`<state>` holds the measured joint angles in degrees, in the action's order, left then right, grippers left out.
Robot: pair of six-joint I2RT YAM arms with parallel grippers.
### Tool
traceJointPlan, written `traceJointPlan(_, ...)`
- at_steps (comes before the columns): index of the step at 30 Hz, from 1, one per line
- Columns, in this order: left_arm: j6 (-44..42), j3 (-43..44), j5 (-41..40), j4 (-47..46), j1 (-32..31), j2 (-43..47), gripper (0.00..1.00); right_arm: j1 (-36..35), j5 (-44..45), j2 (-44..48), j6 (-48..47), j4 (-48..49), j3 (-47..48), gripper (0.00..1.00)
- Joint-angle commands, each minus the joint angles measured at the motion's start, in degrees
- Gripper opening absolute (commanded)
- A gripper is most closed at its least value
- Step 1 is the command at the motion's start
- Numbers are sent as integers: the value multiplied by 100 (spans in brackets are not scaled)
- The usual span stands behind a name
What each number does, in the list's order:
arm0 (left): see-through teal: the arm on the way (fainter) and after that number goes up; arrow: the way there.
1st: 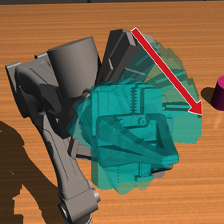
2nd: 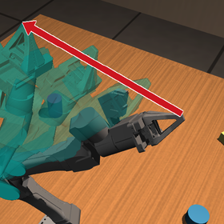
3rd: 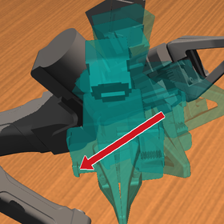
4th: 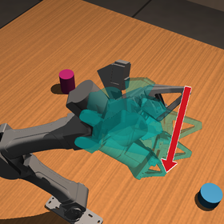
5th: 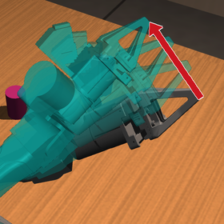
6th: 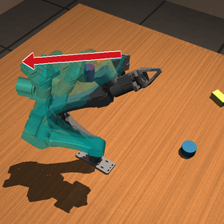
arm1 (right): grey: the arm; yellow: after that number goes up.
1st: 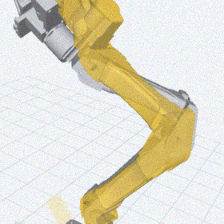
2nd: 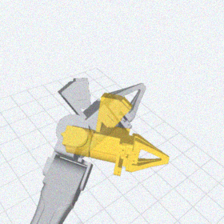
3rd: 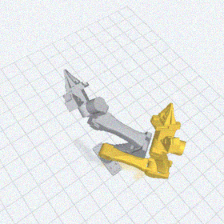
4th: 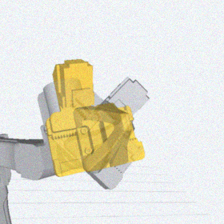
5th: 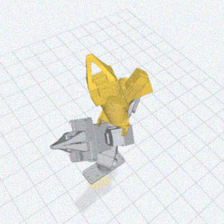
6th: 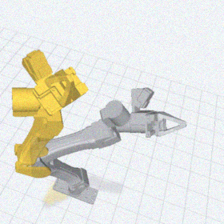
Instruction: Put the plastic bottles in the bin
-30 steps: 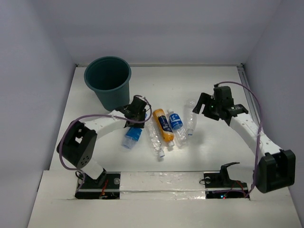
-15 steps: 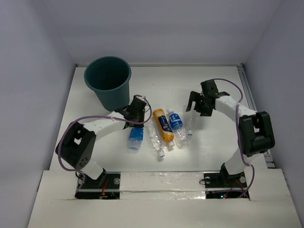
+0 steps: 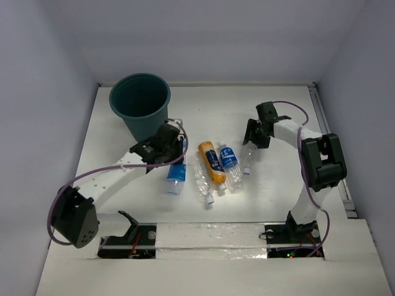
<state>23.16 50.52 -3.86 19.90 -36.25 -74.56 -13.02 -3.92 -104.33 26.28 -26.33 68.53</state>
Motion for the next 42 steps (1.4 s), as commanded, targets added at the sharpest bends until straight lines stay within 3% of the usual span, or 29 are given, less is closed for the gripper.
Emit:
traceJointPlan(1,136,859,289,495,39,704,0,45,374,456,9,163,169,60)
traceJointPlan(7,-4,2785,26,989,241,900,0,45,735,1221,70,128,38,58)
traceJointPlan(11,-206,4680,-45,876,767,312,0,45,613,1942,201,163,-33,58)
traceJointPlan(14,-461,5553,-510,665,1172,-233,0,45,254,2531,360,224,-94,58)
traceJointPlan(20,-1023,5566,-1196,-362,2111,-928,2,-69,23,3507,562,128,-138,58)
traceJointPlan(28,-1656,4845,-1881,-1778,2474,-1394,7,-508,-109,3895,790,110,265,58)
traceJointPlan(31,-1692,4590,-1873,-1955,2526,-1421,31,-825,-74,3702,896,233,720,59)
traceJointPlan(32,-1674,4424,-1830,-1955,2526,-1386,49,-904,-65,3605,922,312,888,58)
traceJointPlan(35,-1525,4291,-1636,-1920,2579,-1184,76,-1273,-47,3105,1010,487,1635,59)
traceJointPlan(38,-1279,4299,-1373,-1596,2579,-851,85,-1659,-82,2507,1151,988,2337,60)
traceJointPlan(42,-770,4098,-829,-1068,2579,-271,83,-2108,-47,1506,1362,1646,3454,61)
